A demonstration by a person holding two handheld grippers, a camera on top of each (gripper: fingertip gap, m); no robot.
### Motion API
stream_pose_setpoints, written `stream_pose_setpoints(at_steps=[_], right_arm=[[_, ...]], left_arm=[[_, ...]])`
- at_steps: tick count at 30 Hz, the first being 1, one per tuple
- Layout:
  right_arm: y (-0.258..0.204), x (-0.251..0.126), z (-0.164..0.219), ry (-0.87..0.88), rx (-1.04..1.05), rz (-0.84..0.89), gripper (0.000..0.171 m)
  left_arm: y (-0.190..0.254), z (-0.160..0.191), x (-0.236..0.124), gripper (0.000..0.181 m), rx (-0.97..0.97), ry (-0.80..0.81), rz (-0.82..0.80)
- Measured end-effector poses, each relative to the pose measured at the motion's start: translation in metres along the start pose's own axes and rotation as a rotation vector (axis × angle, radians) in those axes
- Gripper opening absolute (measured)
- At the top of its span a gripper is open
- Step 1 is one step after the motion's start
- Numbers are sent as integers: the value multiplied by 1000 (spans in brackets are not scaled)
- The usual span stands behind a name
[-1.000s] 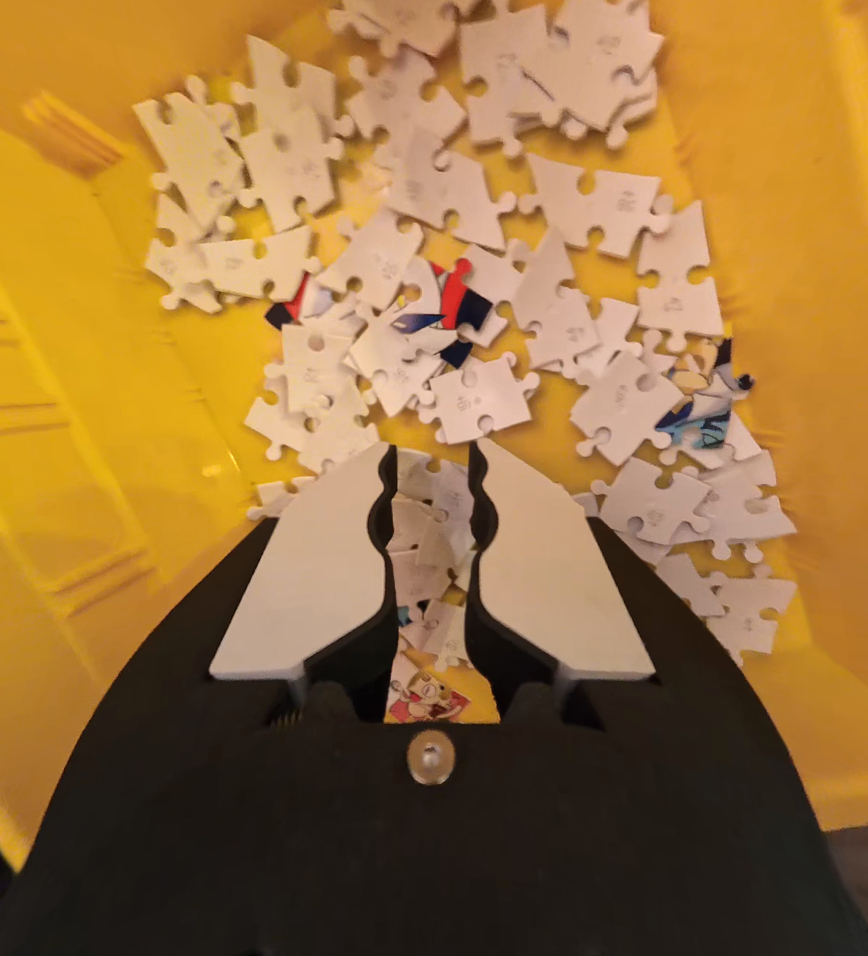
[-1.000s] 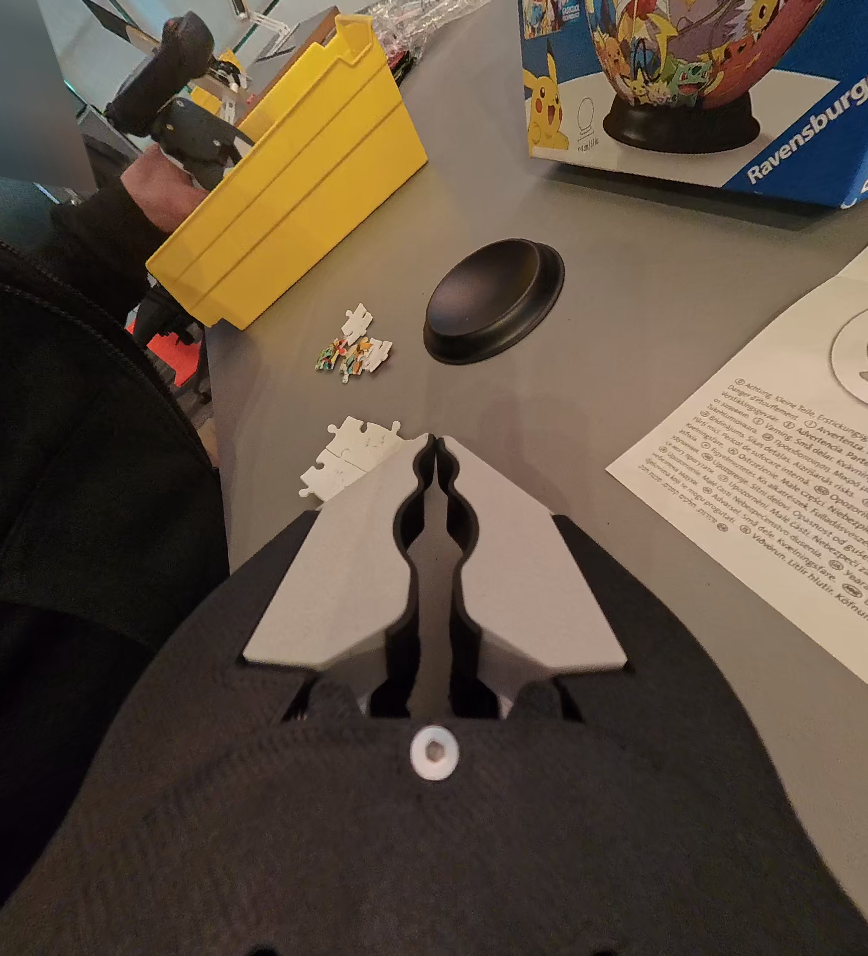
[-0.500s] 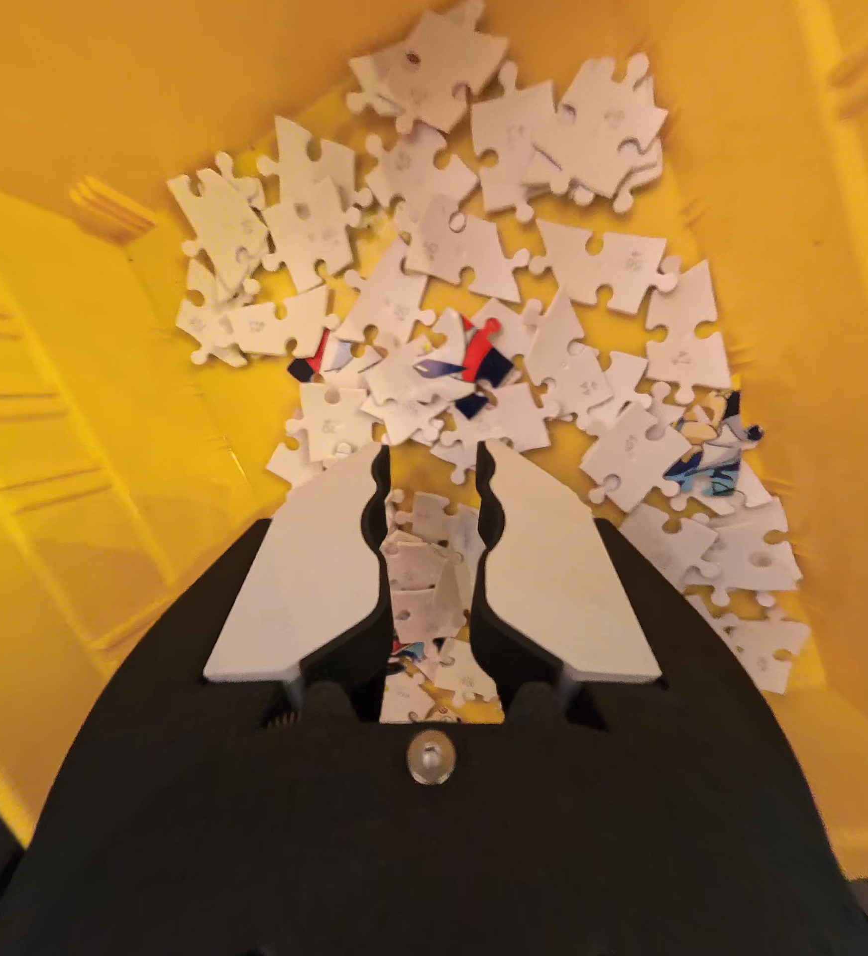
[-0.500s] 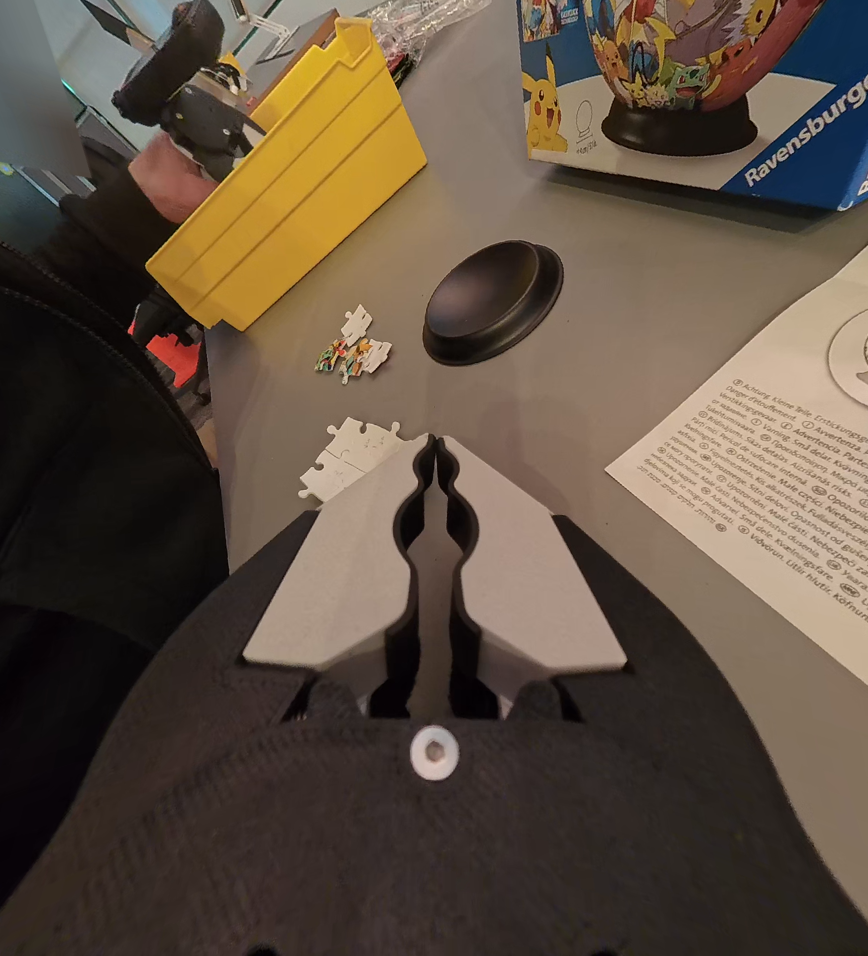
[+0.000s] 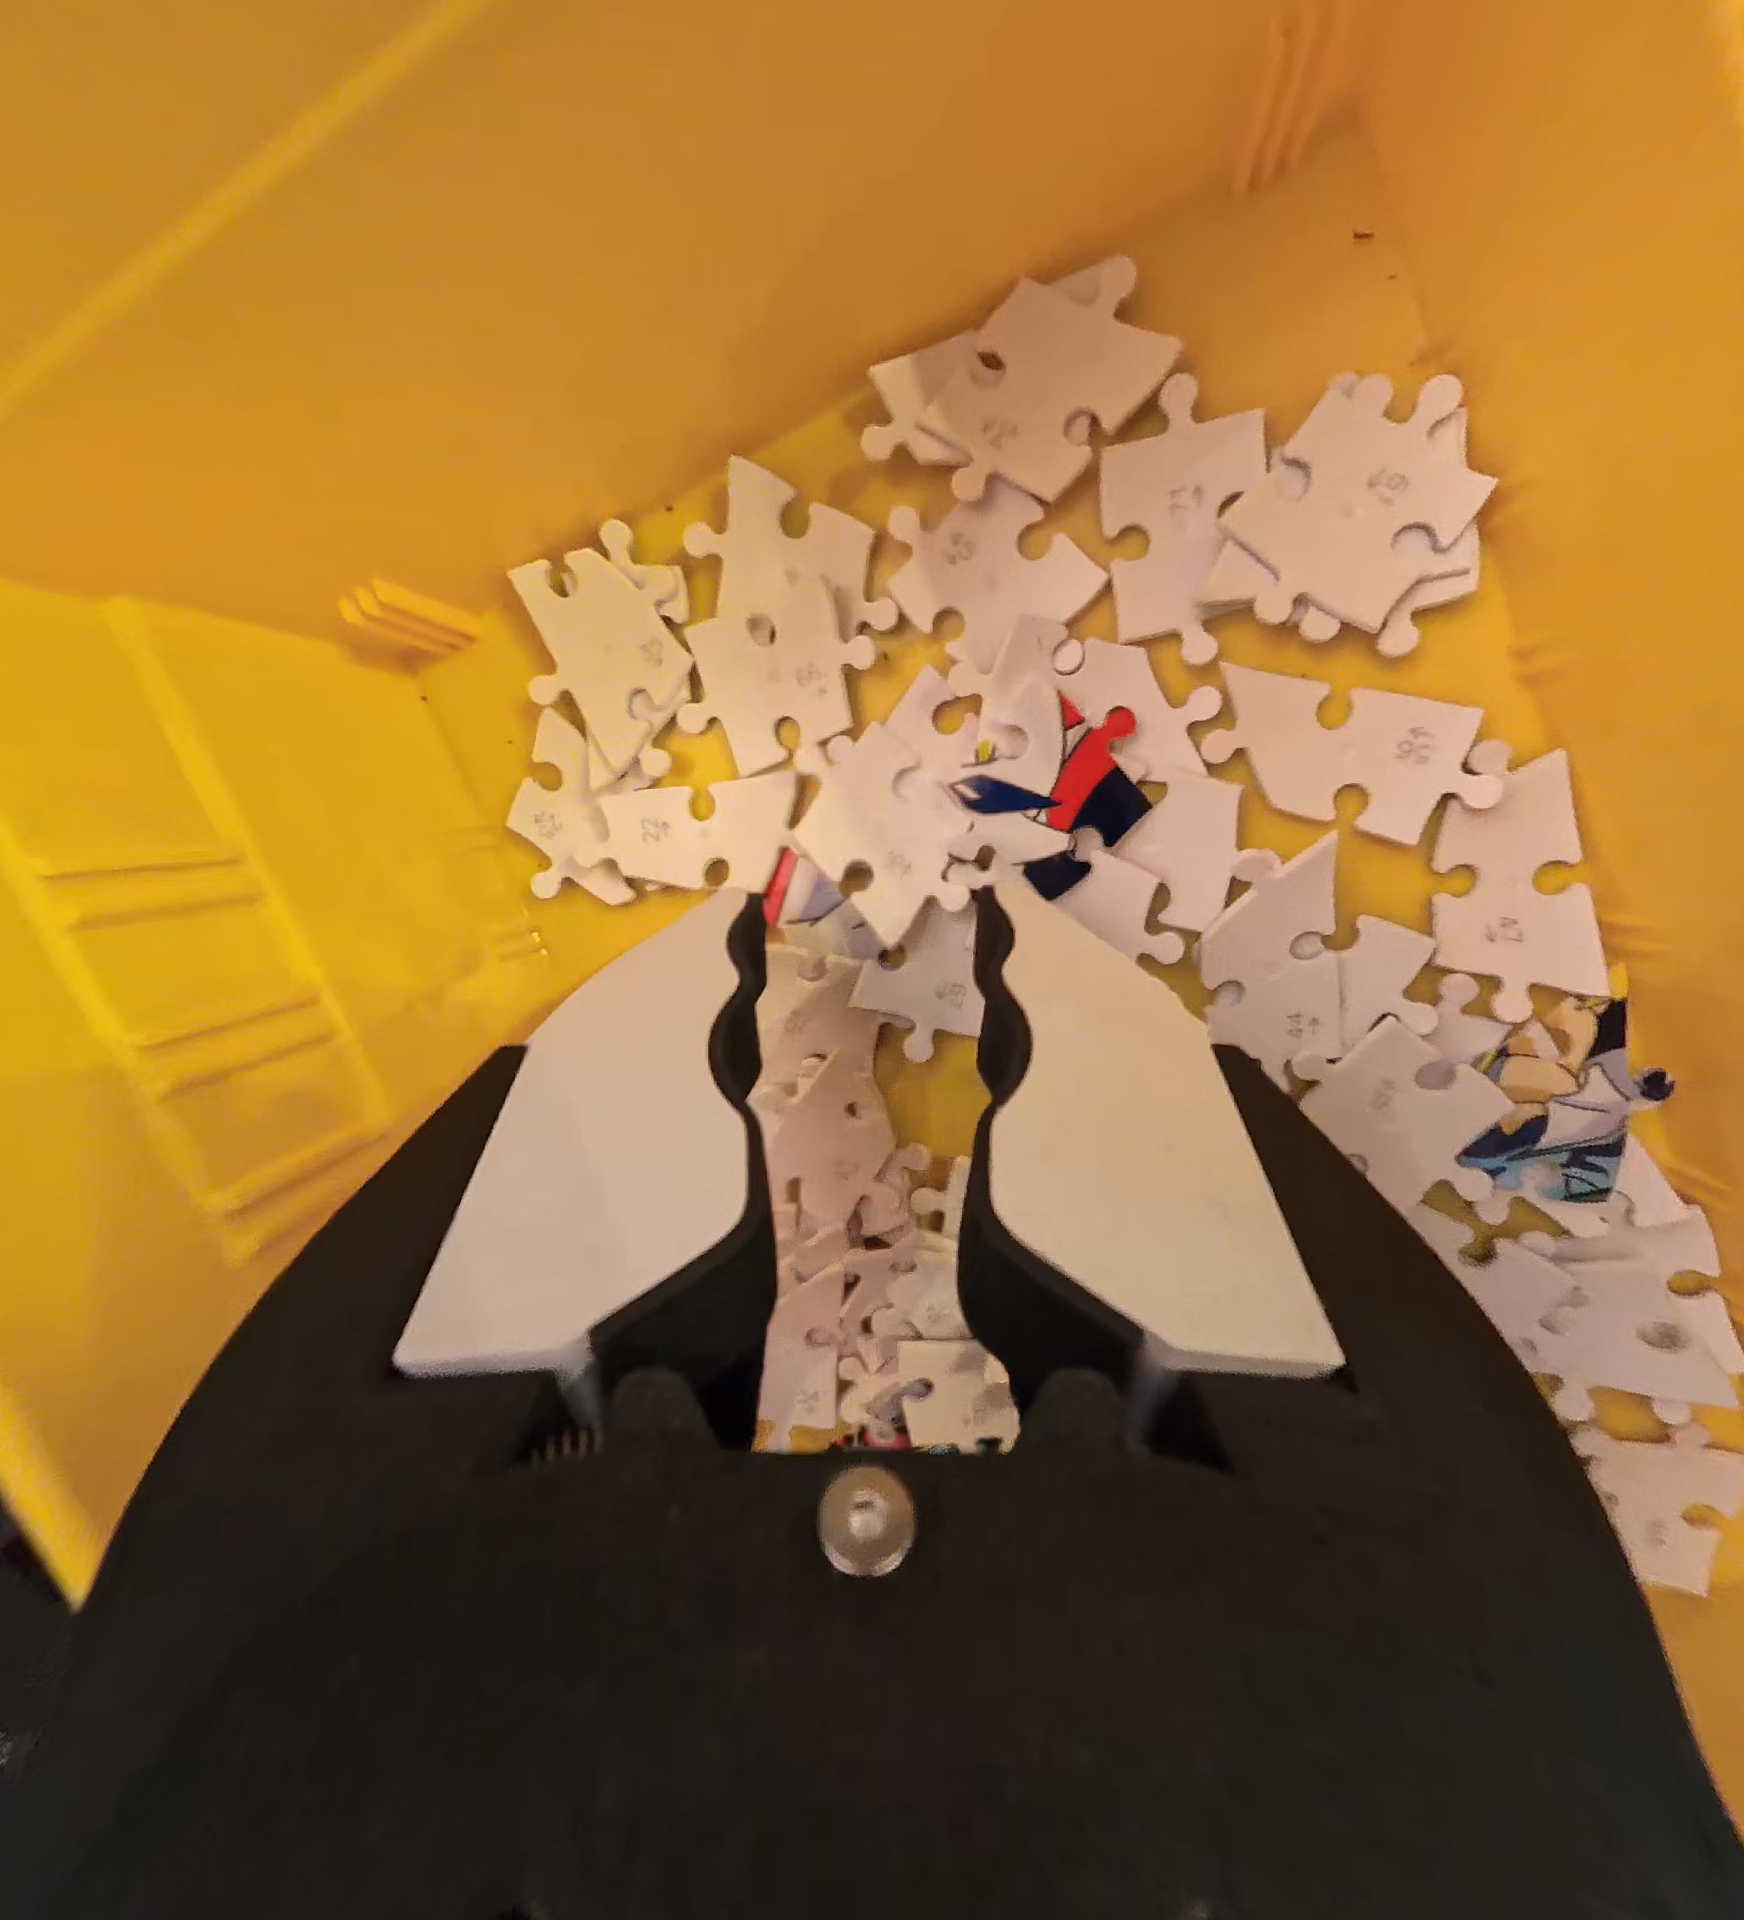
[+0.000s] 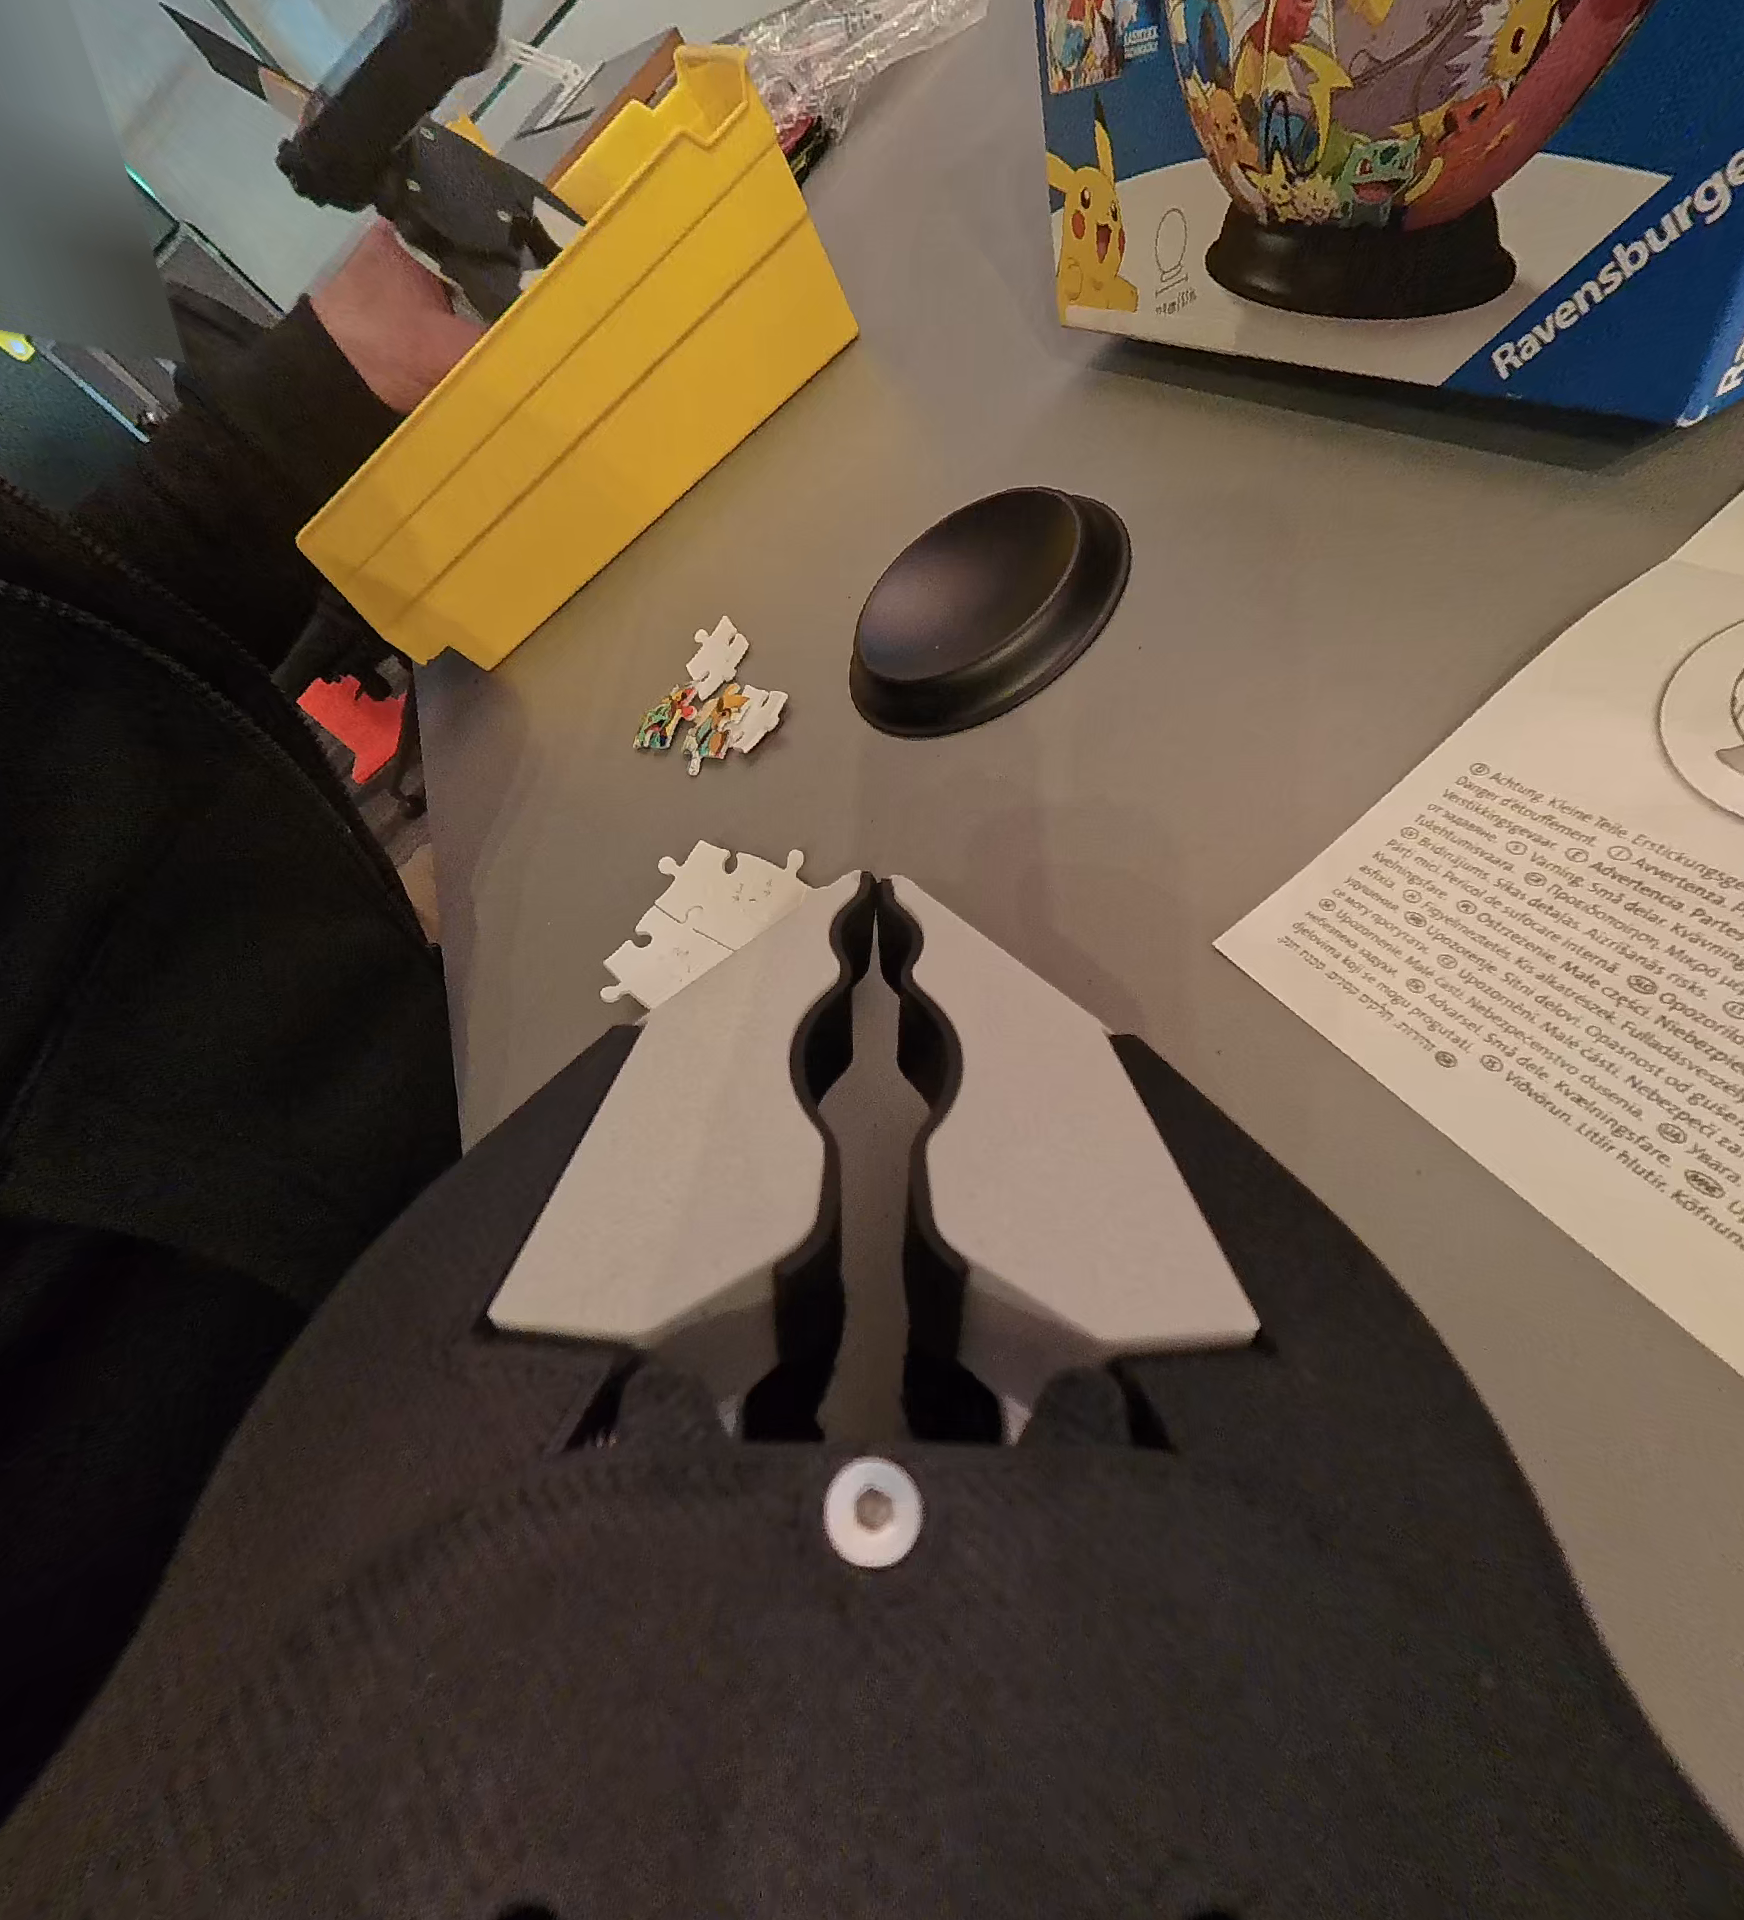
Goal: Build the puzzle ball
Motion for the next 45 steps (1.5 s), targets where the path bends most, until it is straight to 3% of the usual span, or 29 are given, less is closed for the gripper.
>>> stream_pose_setpoints(at_steps=[7,12,21,27,31,37,45], right_arm=[[0,0,0,0,2,-4,0],[0,0,0,0,0,-2,0],[0,0,0,0,2,0,0],[0,0,0,-3,3,0,0],[0,0,0,-3,2,1,0],[1,0,0,-3,3,1,0],[1,0,0,-4,5,2,0]], left_arm=[[35,-1,-21,42,46,71,188],[41,7,-11,42,97,19,149],[4,15,-6,42,71,-30,-28],[45,2,-20,47,134,47,175],[54,8,-14,52,193,-4,172],[31,14,-11,48,135,-27,79],[44,12,-27,50,140,37,199]])
Point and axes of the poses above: each gripper's, where its closed fingertips meet, x out along the fingers, z out of its underside, y = z × x across the jaws, the point moved 2 cm from there along -x, back along the fingers, and after that the axes turned 5 degrees about -z, right-handed, at the moved point
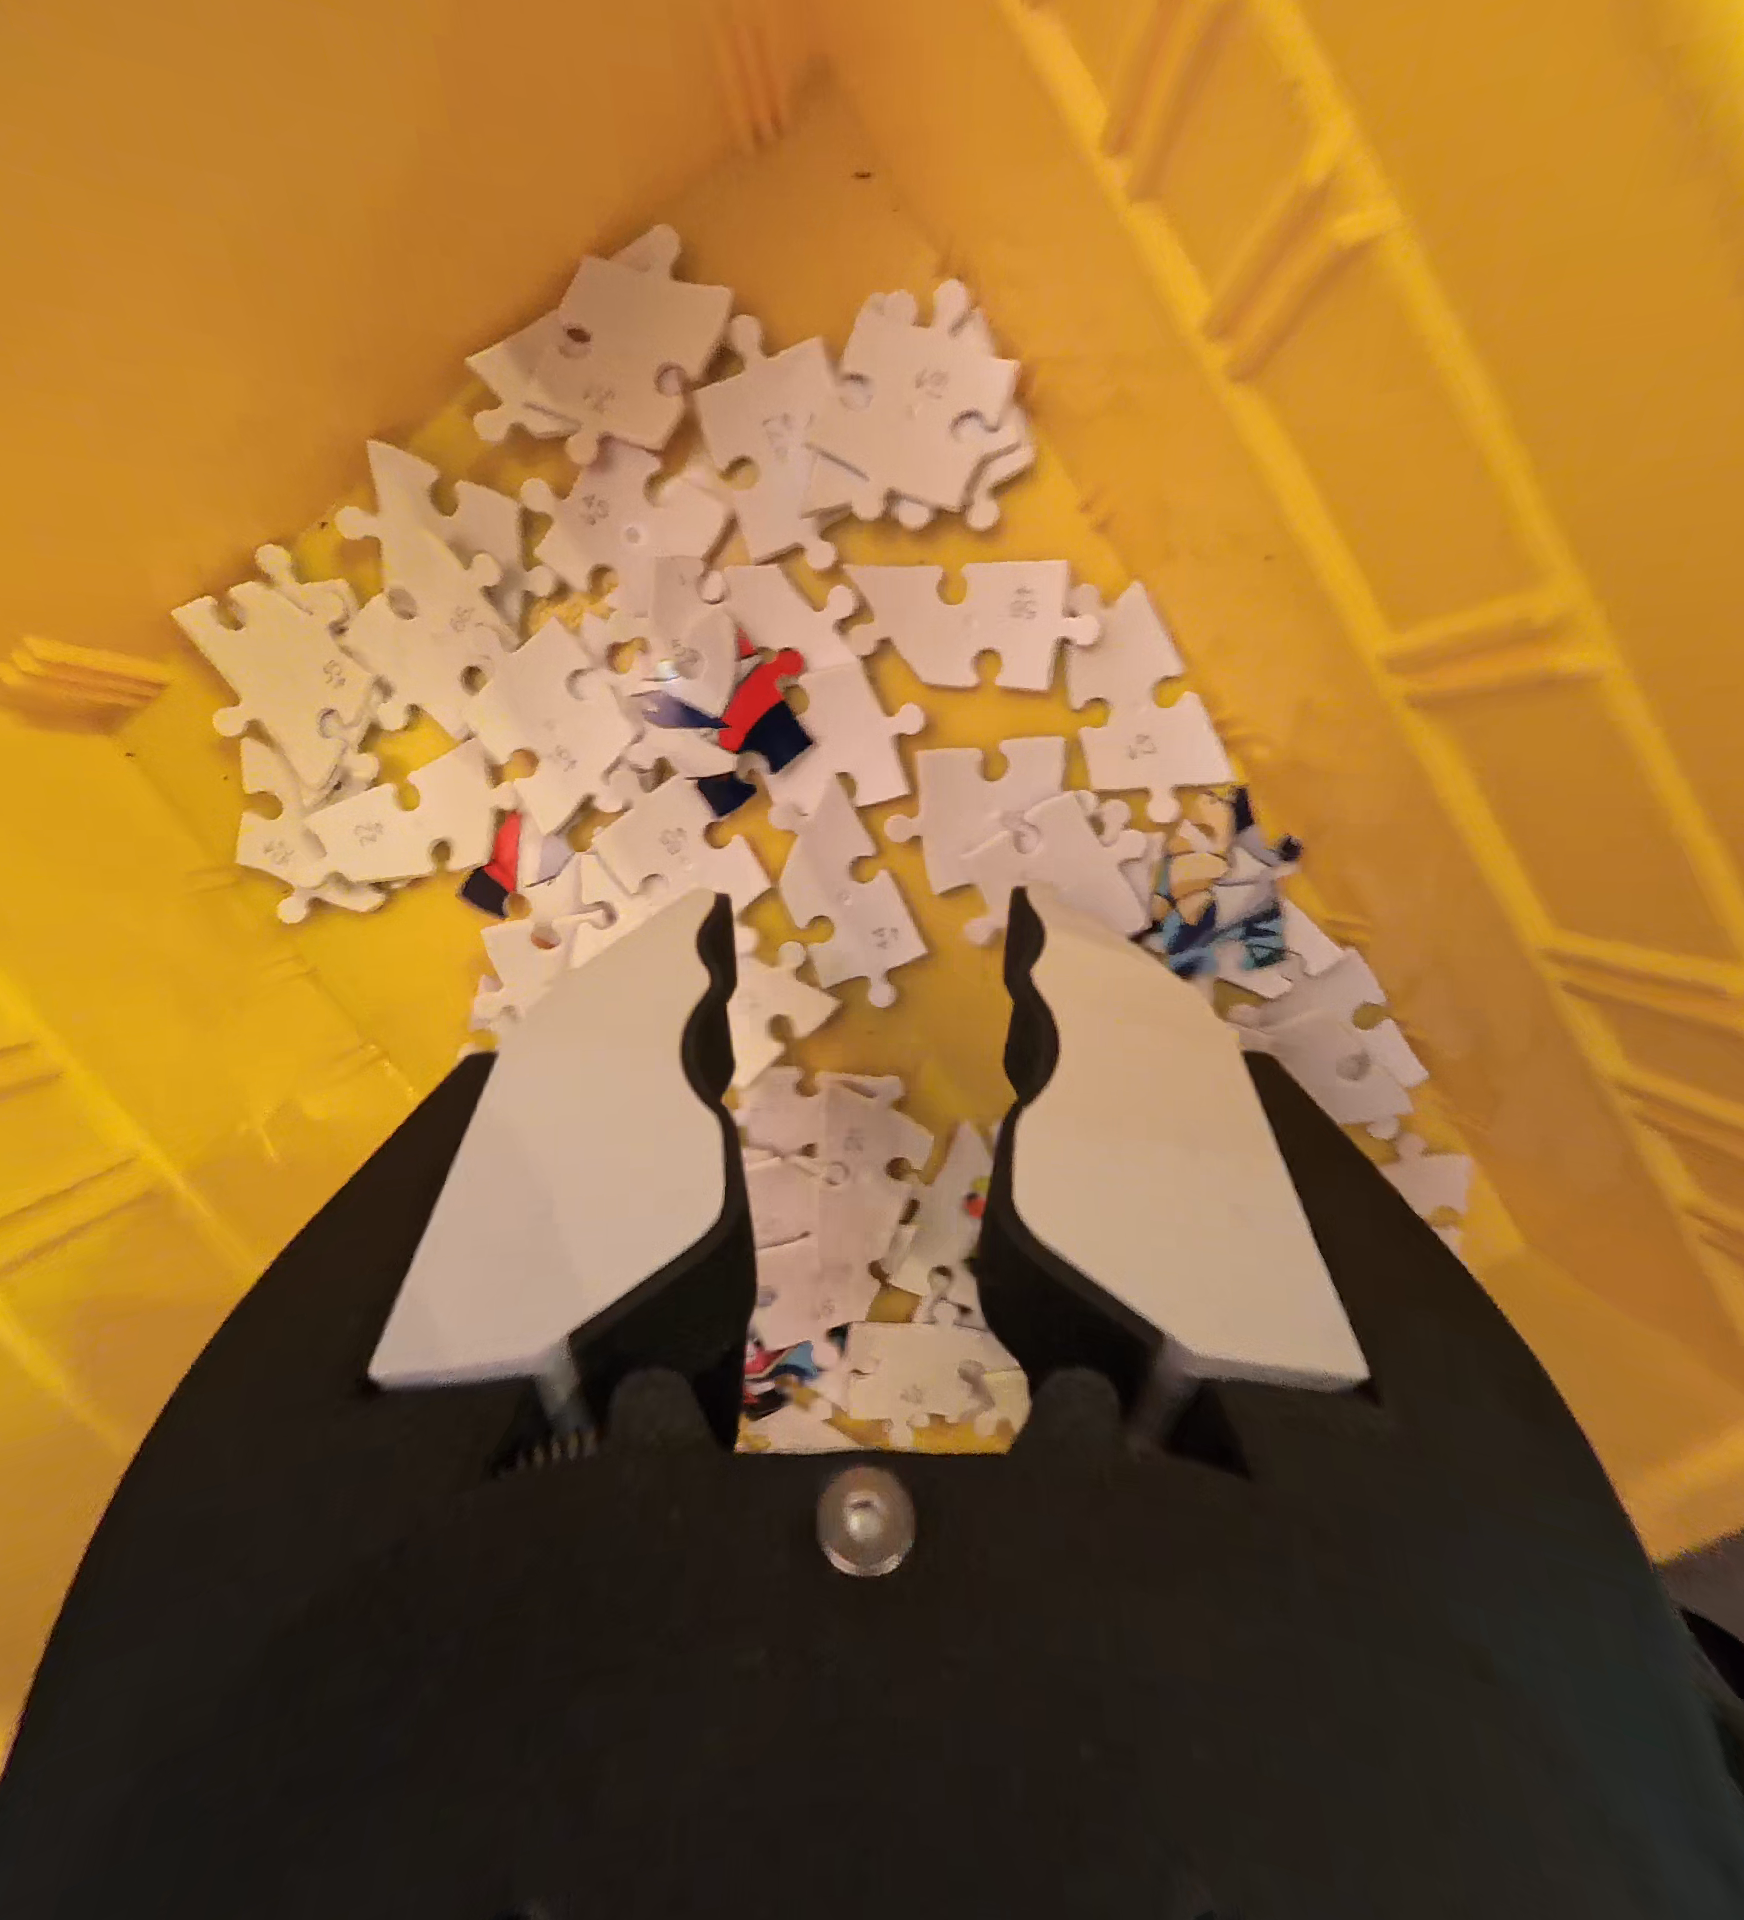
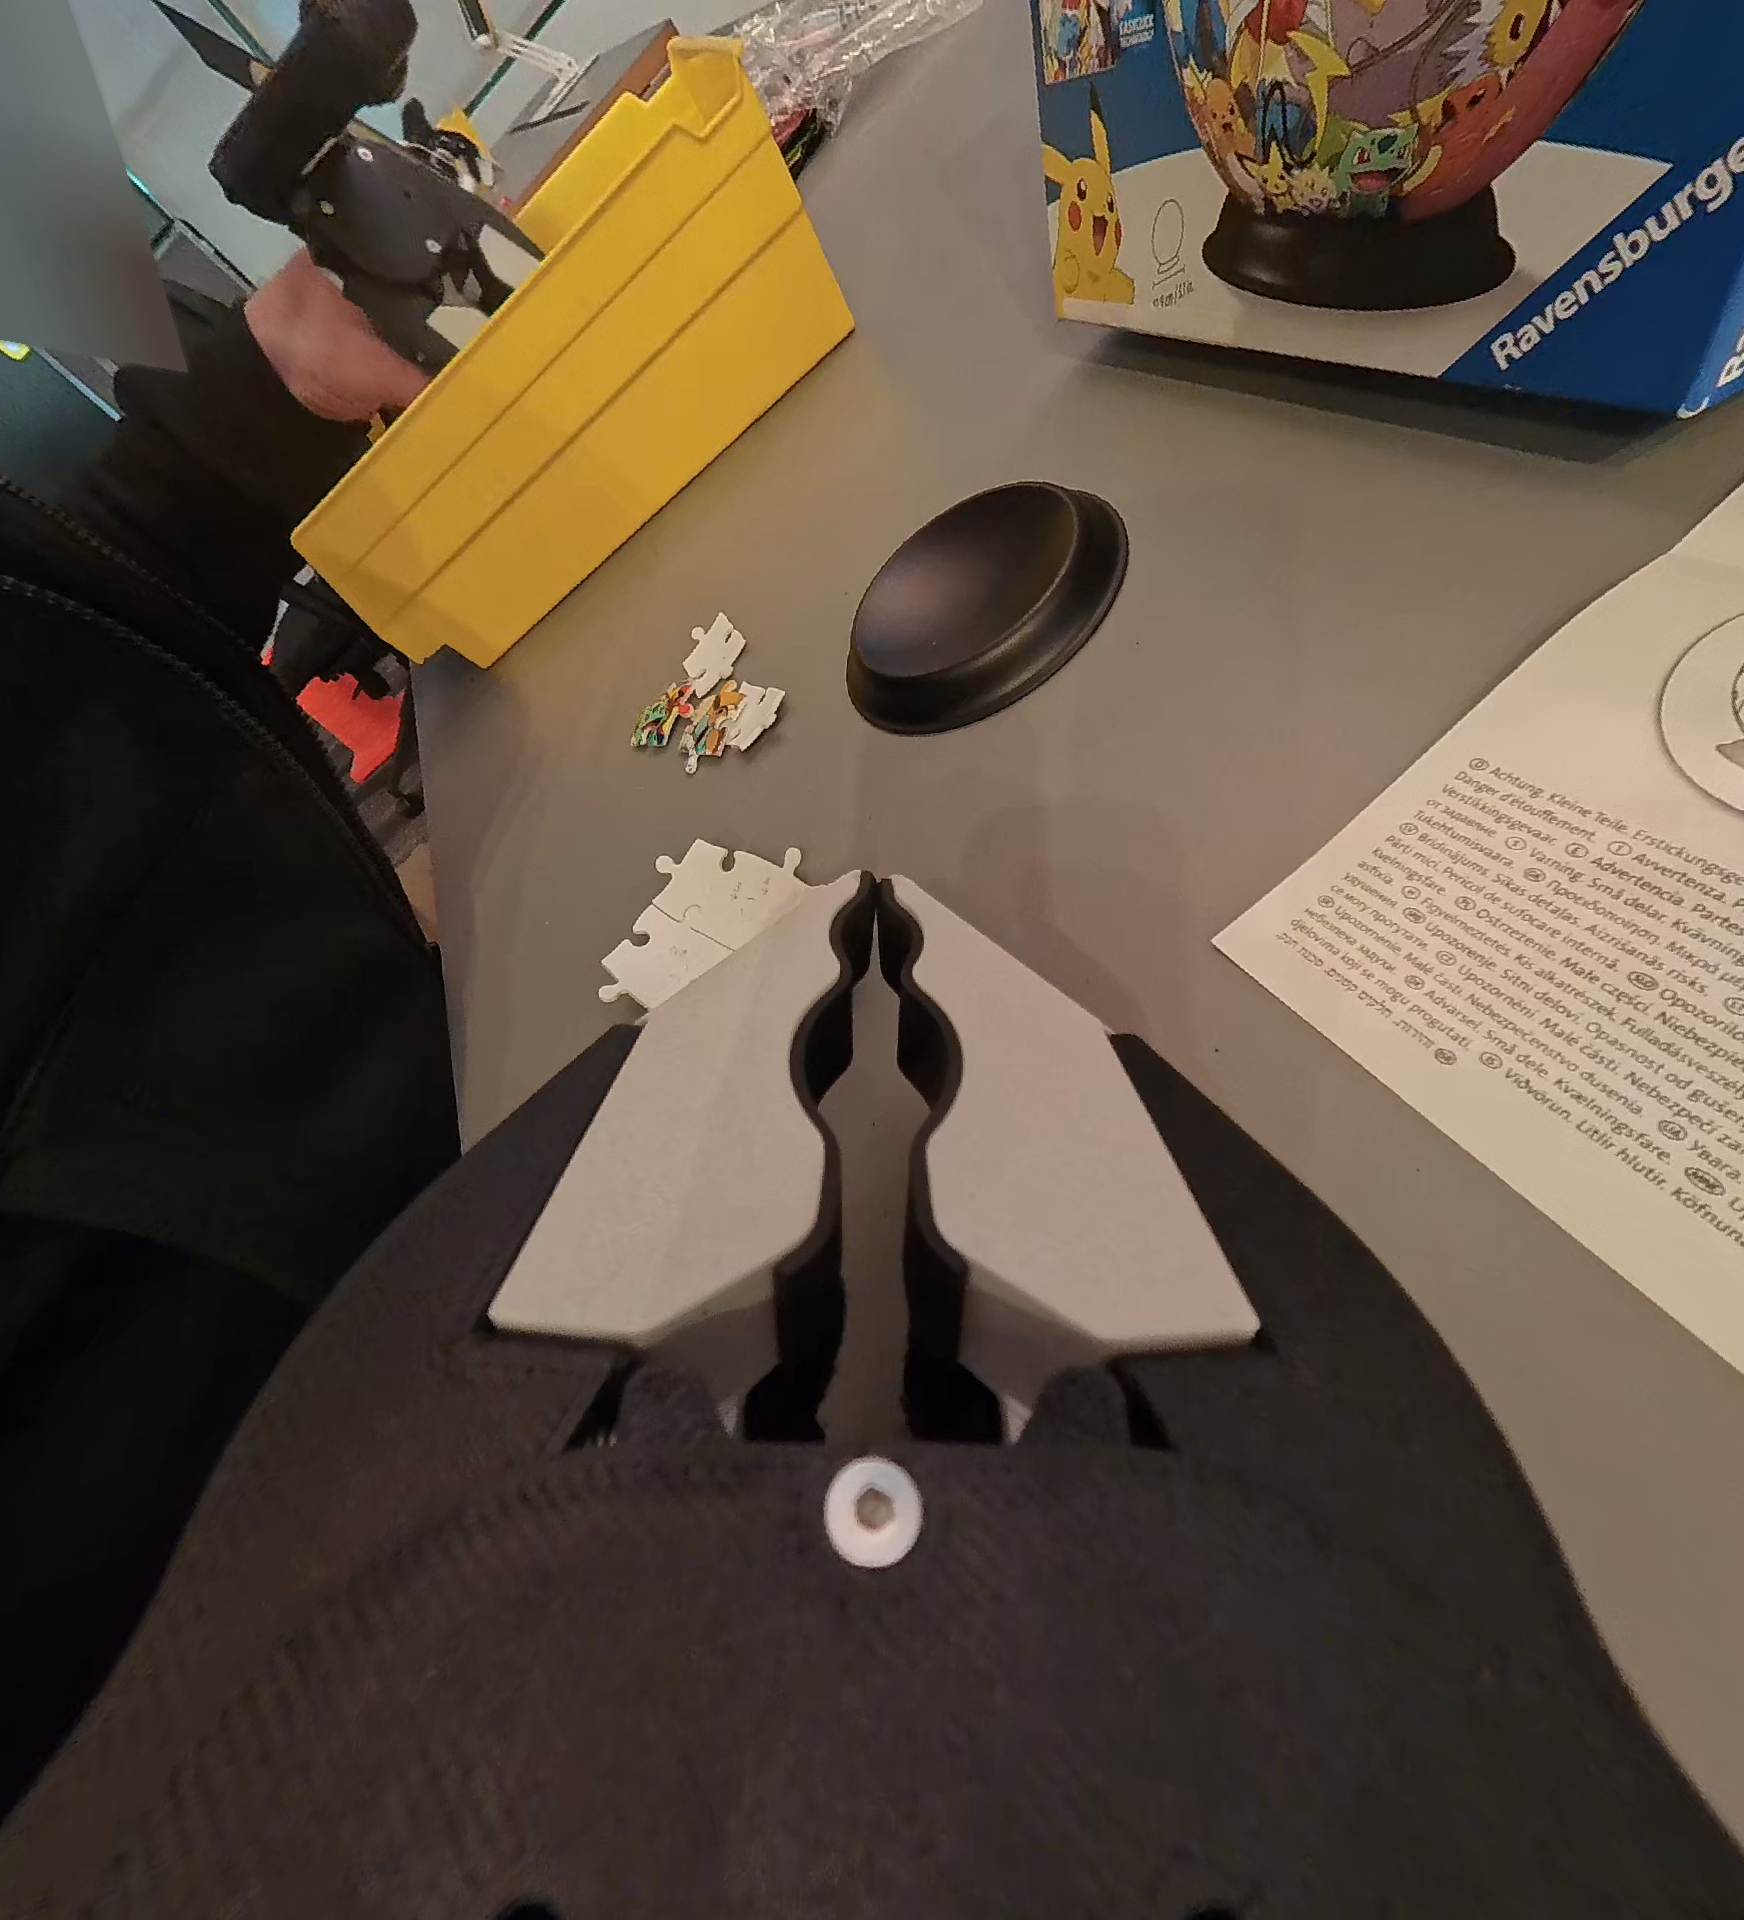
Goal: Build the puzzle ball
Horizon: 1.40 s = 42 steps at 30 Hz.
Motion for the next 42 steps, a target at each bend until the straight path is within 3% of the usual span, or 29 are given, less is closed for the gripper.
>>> stream_pose_setpoints(at_steps=[9,13,28,34,39,42], right_arm=[[0,0,0,0,-2,2,0],[0,0,0,2,-1,1,0],[-1,-1,-1,8,-4,-5,0],[-2,-1,-1,10,-7,-7,0],[-2,-1,-1,12,-7,-11,0],[-2,-1,-1,12,-9,-14,0]], left_arm=[[26,3,8,46,92,-17,90],[32,4,11,36,115,-26,114],[25,-5,-2,2,100,50,56],[23,-5,-8,2,90,68,33],[21,-22,-40,2,8,170,44],[38,-53,-77,2,-65,327,156]])
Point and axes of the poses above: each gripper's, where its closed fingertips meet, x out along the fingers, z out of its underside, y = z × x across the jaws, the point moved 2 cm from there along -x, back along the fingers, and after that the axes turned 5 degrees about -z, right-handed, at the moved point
